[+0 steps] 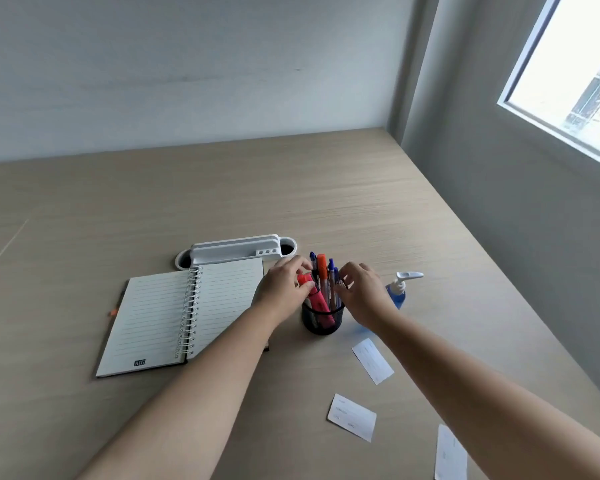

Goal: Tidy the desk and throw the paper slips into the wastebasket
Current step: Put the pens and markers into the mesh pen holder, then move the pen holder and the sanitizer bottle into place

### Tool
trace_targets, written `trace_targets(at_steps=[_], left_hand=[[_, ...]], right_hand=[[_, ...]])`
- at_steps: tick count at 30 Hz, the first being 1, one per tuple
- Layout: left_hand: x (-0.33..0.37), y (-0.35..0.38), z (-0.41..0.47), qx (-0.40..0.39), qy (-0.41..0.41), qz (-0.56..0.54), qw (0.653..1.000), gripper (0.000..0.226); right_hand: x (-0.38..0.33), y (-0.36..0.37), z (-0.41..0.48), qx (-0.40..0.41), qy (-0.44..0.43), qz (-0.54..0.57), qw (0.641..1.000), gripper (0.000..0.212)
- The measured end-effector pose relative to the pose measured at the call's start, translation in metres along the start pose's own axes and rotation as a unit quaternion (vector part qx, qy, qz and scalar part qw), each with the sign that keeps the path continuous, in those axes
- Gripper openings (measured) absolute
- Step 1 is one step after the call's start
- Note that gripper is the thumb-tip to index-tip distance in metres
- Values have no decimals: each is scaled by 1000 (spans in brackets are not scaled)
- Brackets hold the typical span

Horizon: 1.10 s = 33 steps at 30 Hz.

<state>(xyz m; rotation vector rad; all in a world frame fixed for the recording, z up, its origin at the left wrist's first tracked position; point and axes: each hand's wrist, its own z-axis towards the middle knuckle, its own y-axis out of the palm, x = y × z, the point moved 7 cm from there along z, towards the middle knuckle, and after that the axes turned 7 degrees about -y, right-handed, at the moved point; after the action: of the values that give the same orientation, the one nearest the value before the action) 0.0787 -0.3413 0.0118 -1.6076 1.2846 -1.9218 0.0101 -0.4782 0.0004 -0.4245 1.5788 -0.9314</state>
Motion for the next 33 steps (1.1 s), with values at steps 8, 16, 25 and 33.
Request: trace_targets(at_steps=[8, 16, 25, 33], left_hand=[[10, 8, -5, 41, 8, 9, 999, 22], [-12, 2, -12, 92, -59, -100, 989, 39], [-64, 53, -32, -88, -336, -468, 813, 16], [-79, 42, 6, -15, -332, -468, 819, 20]], right_hand=[[9, -1, -4, 16, -8, 14, 1000, 9], [23, 6, -18, 50, 76, 114, 989, 31], [39, 55, -38, 11, 210, 471, 857, 36], [37, 75, 11, -4, 172, 474, 863, 37]])
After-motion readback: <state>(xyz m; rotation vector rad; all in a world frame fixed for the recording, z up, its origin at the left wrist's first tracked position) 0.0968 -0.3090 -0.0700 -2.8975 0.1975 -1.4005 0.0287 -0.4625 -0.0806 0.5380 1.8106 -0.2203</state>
